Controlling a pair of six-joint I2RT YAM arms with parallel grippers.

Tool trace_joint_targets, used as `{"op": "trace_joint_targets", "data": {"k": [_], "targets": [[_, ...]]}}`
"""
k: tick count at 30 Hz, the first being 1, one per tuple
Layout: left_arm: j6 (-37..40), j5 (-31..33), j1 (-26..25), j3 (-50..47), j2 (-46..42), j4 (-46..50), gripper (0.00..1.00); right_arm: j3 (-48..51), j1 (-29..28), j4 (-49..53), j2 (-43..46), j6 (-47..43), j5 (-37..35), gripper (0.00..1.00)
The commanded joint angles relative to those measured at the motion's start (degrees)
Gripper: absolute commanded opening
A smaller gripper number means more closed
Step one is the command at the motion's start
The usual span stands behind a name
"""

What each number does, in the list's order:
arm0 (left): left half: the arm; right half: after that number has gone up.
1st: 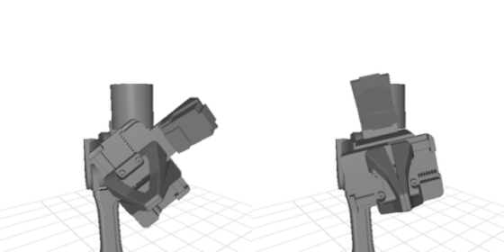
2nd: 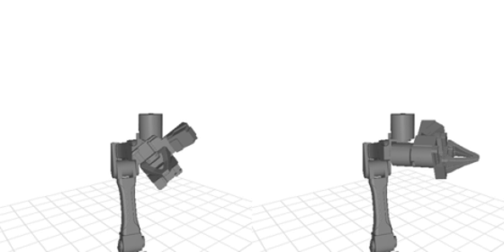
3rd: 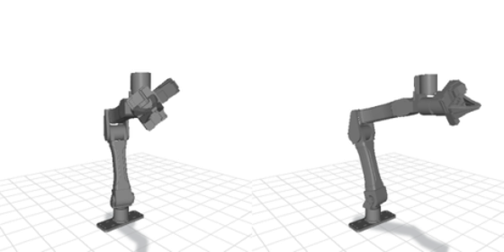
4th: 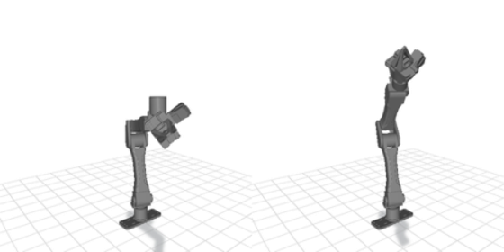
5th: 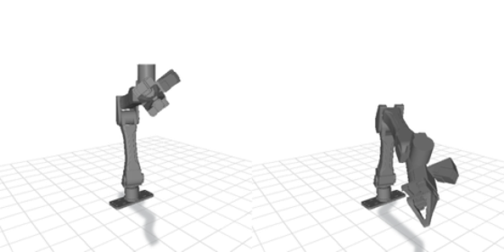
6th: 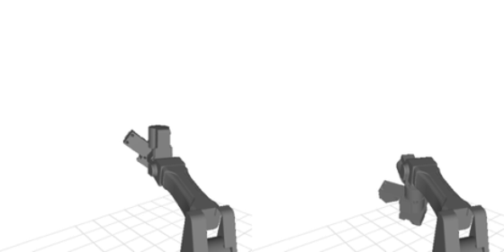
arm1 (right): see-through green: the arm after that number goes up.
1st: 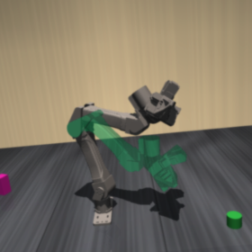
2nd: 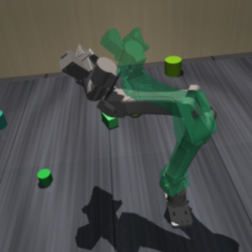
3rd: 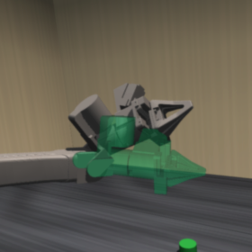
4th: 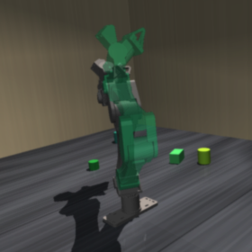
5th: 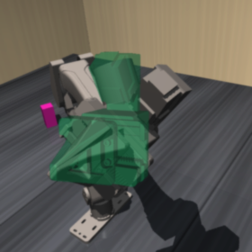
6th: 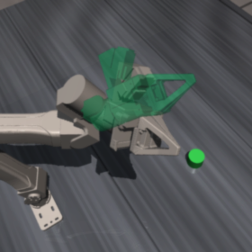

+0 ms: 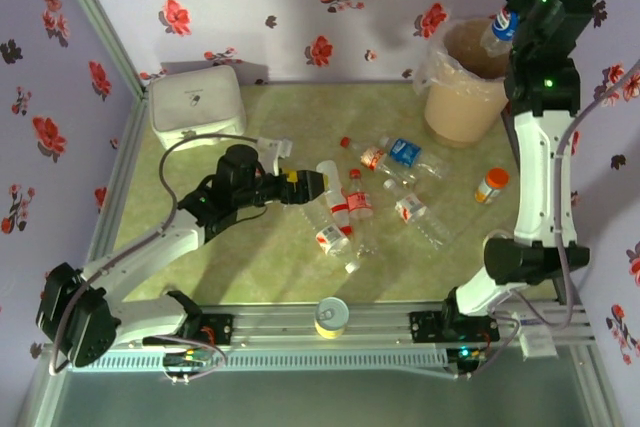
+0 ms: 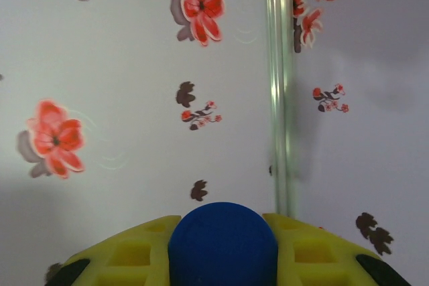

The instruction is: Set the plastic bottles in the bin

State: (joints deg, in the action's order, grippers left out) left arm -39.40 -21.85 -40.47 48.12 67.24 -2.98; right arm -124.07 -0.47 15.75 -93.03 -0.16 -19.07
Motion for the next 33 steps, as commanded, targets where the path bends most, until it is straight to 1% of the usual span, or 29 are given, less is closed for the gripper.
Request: {"op": "trace_joint_targets", "data": {"k": [1,6,7,15,18,22,25,29,31,33], "targets": [[-1.54,0.25,0.39,-1.15,-2.0,-2.64,0.98,-2.83,1.06,-0.94,-3.89,-2.84,-1.96,0.0],[-1.76,1.78,0.35,-3.09,-4.16,-2.44,0.98,2.72,1.33,-3.54,-4.32,-2.74,-0.44,0.0],[-1.82,2.04,0.39,-3.28,-4.51,-2.29,0.98,4.29,1.26,-4.22,-3.95,-2.57,1.37,0.0],[-0.5,3.1,0.41,-4.08,-6.06,-0.47,0.98,22.11,1.31,-12.91,1.77,-3.6,3.16,0.0],[-0.35,3.12,0.44,-4.3,-6.07,-0.37,0.98,26.18,1.43,-13.72,2.74,-3.71,2.55,0.0],[-0.25,3.13,0.48,-4.35,-6.07,-0.27,0.98,29.49,1.63,-14.09,3.01,-2.98,2.16,0.0],[-0.51,3.23,0.45,-4.5,-5.98,-0.51,0.98,30.22,2.34,-13.1,2.09,-1.27,1.93,0.0],[-0.94,4.28,0.43,-4.44,-6.02,0.15,0.98,30.74,3.77,-11.31,0.31,1.46,1.84,0.06],[-0.97,6.28,0.56,-3.89,-6.32,2.75,0.98,31.96,4.44,-11.82,-0.02,2.75,1.76,0.07],[-1.2,9.71,1.24,-2.6,-6.6,8.22,0.98,32.95,5.24,-11.99,-0.5,4.21,1.84,0.08]]}}
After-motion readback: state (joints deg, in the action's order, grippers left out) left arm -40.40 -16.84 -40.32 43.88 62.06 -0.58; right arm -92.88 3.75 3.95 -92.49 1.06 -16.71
